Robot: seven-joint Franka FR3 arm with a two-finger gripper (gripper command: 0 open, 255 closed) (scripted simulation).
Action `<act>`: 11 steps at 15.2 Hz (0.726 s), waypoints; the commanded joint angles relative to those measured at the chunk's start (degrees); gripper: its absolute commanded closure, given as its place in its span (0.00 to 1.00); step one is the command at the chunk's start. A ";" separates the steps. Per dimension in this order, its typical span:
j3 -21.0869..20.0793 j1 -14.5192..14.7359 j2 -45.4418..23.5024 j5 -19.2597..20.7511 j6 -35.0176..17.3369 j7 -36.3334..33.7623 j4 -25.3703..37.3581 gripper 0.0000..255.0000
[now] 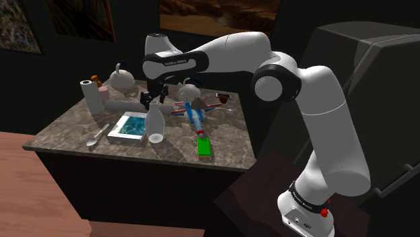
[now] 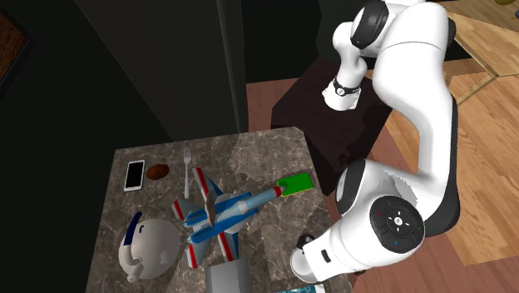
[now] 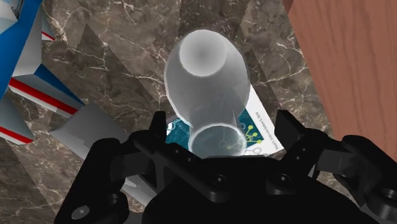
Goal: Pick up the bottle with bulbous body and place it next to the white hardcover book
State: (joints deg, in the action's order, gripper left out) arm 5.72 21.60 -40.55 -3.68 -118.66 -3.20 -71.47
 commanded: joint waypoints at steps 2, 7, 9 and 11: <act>0.13 0.08 2.33 0.19 3.25 -0.08 0.93 0.00; 0.17 0.09 2.92 0.24 4.38 -0.11 1.47 0.00; 0.17 0.09 2.92 0.24 4.38 -0.11 1.47 0.00; 0.17 0.09 2.92 0.24 4.36 -0.11 1.46 0.00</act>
